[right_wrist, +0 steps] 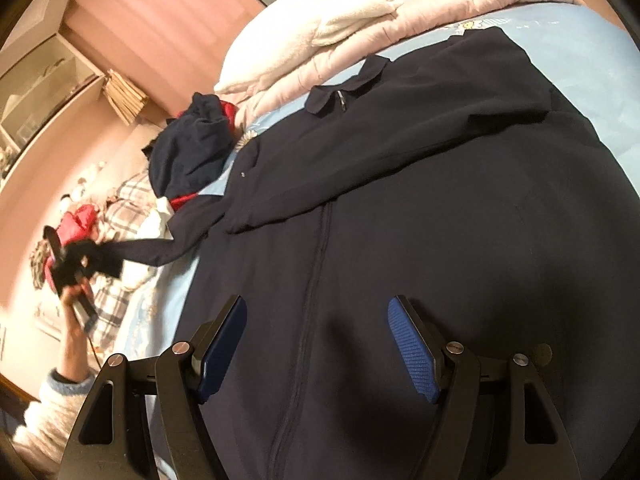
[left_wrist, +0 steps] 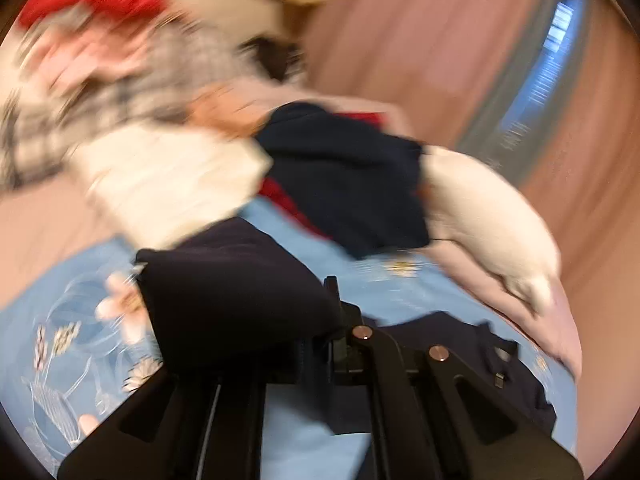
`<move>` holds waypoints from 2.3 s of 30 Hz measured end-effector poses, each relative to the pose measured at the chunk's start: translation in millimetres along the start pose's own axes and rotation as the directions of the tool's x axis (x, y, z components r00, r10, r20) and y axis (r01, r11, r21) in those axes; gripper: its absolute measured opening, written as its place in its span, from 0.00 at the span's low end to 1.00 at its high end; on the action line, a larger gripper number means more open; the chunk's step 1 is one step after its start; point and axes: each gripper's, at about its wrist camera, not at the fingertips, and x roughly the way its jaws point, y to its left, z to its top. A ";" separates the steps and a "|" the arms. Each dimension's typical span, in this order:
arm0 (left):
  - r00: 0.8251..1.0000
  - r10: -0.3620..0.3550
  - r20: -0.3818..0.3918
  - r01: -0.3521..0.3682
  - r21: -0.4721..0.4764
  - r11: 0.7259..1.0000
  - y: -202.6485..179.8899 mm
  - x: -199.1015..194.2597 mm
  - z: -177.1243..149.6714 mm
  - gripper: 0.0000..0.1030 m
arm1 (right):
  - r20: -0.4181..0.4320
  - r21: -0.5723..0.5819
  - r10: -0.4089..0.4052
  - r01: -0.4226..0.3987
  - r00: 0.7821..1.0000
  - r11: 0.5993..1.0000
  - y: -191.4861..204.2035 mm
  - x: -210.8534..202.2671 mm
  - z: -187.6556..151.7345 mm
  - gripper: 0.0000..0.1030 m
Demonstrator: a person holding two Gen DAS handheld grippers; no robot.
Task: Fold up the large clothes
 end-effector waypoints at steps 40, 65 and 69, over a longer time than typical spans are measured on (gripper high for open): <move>0.785 -0.403 -0.470 0.389 -0.133 0.912 -139.6 90.7 -161.5 0.80 | 0.109 0.228 0.087 -0.110 0.990 0.967 -55.1 -31.3 52.8 0.72; 0.795 -0.455 -0.402 0.303 -0.387 0.871 -110.0 185.0 -143.5 0.73 | 0.079 0.120 0.047 -0.056 0.996 0.991 -25.3 53.5 177.0 0.14; 0.783 -0.458 -0.421 0.299 -0.390 0.871 -100.7 188.2 -155.6 0.73 | 0.082 -0.118 0.003 0.007 0.997 0.993 -22.6 52.4 151.9 0.14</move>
